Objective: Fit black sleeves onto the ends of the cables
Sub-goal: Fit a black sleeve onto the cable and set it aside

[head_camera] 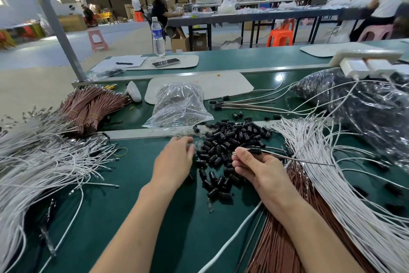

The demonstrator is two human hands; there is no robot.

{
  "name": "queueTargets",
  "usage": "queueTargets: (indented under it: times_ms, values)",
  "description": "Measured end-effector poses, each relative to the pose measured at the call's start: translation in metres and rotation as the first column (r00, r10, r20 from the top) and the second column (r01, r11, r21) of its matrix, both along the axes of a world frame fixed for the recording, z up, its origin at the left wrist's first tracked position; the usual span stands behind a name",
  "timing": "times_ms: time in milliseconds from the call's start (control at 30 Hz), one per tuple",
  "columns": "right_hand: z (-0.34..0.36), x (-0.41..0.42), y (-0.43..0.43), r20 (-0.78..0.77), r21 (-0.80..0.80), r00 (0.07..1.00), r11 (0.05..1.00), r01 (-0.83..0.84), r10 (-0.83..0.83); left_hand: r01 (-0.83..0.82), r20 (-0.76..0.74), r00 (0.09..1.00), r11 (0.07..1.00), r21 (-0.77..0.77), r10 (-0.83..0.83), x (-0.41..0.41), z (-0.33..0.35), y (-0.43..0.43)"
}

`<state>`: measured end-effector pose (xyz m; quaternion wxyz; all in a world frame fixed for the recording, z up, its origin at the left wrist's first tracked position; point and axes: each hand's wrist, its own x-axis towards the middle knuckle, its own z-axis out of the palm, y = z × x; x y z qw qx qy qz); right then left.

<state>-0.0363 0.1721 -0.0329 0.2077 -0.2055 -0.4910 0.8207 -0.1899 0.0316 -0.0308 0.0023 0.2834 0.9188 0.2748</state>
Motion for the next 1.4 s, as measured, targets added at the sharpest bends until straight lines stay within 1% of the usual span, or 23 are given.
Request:
queueTargets:
  times_ms: [100,167,200,233,267,300,367,433,500,600,733,867,967,1233,1400]
  values:
    - [0.001,0.0,0.001,-0.012,-0.042,1.0,0.999,0.0,0.0,0.01,-0.03,0.999,0.994,-0.111,-0.013,-0.004,0.003,0.007]
    - [0.002,0.0,0.001,-0.023,-0.061,1.0,0.998,-0.005,0.004,-0.004,-0.028,1.0,0.993,-0.12,0.0,-0.003,0.003,0.006]
    - [0.002,0.0,0.002,-0.026,-0.072,1.0,0.997,-0.007,0.005,-0.007,-0.019,1.0,0.996,-0.088,0.006,-0.001,0.003,0.005]
    - [0.002,0.001,0.002,-0.029,-0.085,1.0,0.996,-0.009,0.006,-0.008,0.008,1.0,1.0,-0.008,0.008,0.001,0.004,0.002]
    - [0.002,0.001,0.003,-0.032,-0.097,0.999,0.995,-0.013,0.01,-0.01,0.055,0.998,0.993,0.118,0.004,0.006,0.004,-0.001]
    - [0.002,0.001,0.003,-0.036,-0.104,0.999,0.994,-0.021,0.018,-0.017,0.112,0.994,0.964,0.265,-0.014,0.013,0.005,-0.003]
    - [0.0,0.0,0.004,-0.045,-0.106,0.999,0.994,-0.035,0.03,-0.028,0.208,0.974,0.855,0.518,-0.094,0.033,0.006,-0.004]
    - [-0.001,-0.001,0.003,-0.05,-0.102,0.998,0.994,-0.037,0.032,-0.017,0.268,0.94,0.757,0.653,-0.21,0.054,0.002,-0.001]
    - [-0.004,-0.003,0.003,-0.056,-0.095,0.998,0.995,-0.039,0.034,0.006,0.301,0.901,0.702,0.712,-0.313,0.07,-0.003,0.005]
    - [-0.005,-0.004,0.003,-0.061,-0.086,0.997,0.995,-0.051,0.045,0.005,0.327,0.861,0.65,0.76,-0.389,0.079,-0.008,0.01]
    - [-0.006,-0.004,0.002,-0.057,-0.06,0.997,0.997,-0.057,0.054,-0.027,0.326,0.859,0.601,0.799,-0.394,0.077,-0.01,0.008]
    - [-0.007,-0.004,0.002,-0.054,-0.047,0.996,0.997,-0.068,0.066,-0.008,0.301,0.879,0.619,0.785,-0.369,0.078,-0.011,0.008]
    - [-0.006,-0.004,0.002,-0.057,-0.04,0.996,0.996,-0.078,0.076,0.008,0.295,0.878,0.628,0.778,-0.377,0.078,-0.012,0.008]
    - [-0.004,-0.002,0.001,-0.061,-0.037,0.995,0.996,-0.082,0.08,-0.004,0.314,0.866,0.625,0.78,-0.388,0.079,-0.013,0.009]
    - [-0.003,-0.001,0.001,-0.055,-0.033,0.995,0.996,-0.08,0.078,-0.009,0.311,0.875,0.628,0.778,-0.372,0.079,-0.015,0.009]
